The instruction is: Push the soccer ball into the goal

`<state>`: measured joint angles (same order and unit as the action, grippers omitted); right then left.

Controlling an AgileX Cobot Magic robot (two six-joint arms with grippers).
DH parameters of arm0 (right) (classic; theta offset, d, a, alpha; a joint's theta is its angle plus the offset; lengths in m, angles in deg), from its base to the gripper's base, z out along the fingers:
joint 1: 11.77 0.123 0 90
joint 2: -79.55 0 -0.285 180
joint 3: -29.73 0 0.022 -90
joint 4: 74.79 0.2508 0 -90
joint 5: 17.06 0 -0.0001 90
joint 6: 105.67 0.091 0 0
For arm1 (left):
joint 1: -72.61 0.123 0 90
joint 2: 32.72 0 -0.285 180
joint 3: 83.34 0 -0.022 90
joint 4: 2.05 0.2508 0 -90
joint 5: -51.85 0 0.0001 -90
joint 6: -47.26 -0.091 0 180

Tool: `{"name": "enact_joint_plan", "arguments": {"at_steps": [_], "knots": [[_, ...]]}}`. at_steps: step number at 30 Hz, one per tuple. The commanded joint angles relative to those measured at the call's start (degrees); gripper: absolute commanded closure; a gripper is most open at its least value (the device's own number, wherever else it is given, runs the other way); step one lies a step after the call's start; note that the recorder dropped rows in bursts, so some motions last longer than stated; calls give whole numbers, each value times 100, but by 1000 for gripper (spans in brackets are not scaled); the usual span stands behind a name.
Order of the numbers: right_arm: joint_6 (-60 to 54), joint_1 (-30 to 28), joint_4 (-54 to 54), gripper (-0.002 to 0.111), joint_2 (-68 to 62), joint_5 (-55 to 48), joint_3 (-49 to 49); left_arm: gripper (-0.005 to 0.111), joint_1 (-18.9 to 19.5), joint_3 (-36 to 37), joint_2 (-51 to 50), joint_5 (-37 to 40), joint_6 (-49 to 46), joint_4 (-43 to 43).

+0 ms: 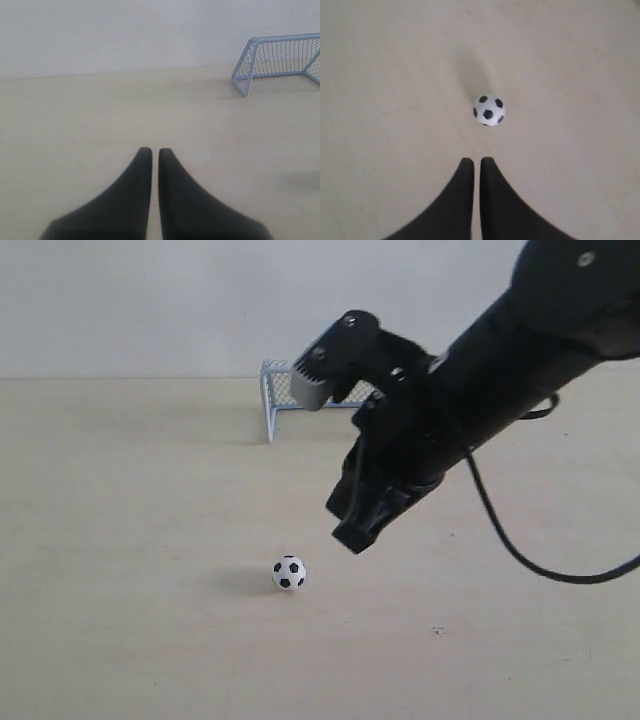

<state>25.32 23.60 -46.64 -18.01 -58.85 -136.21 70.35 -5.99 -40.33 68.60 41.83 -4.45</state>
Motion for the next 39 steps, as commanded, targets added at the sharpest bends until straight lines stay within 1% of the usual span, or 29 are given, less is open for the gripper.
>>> {"name": "enact_joint_plan", "arguments": {"at_steps": [1, 8, 12, 13, 15, 21, 30, 34, 39], "knots": [[98, 400, -98, 108, -487, 13, -380, 102, -24, -13, -18, 4, -17, 9], [216, 905, -108, 108, -1229, 167, -378, 102, -24, -13, -18, 4, -17, 9], [204, 1126, -682, 108, -1603, 633, -378, 102, -24, -13, -18, 4, -17, 9], [204, 1145, -884, 108, -1735, 724, -378, 102, -24, -13, -18, 4, -17, 9], [204, 1145, -909, 108, -1865, 747, -378, 102, -24, -13, -18, 4, -17, 9], [-223, 1199, -762, 108, -2006, 534, -378, 102, -24, -13, -18, 4, -17, 9], [-1130, 1199, -767, 108, -2229, 1112, -378, 102, -24, -13, -18, 4, -17, 9], [-1183, 1199, -791, 108, -2229, 1230, -378, 102, -24, -13, -18, 4, -17, 9], [-1121, 1199, -641, 108, -2293, 906, -378, 102, -24, -13, -18, 4, -17, 9]]}}
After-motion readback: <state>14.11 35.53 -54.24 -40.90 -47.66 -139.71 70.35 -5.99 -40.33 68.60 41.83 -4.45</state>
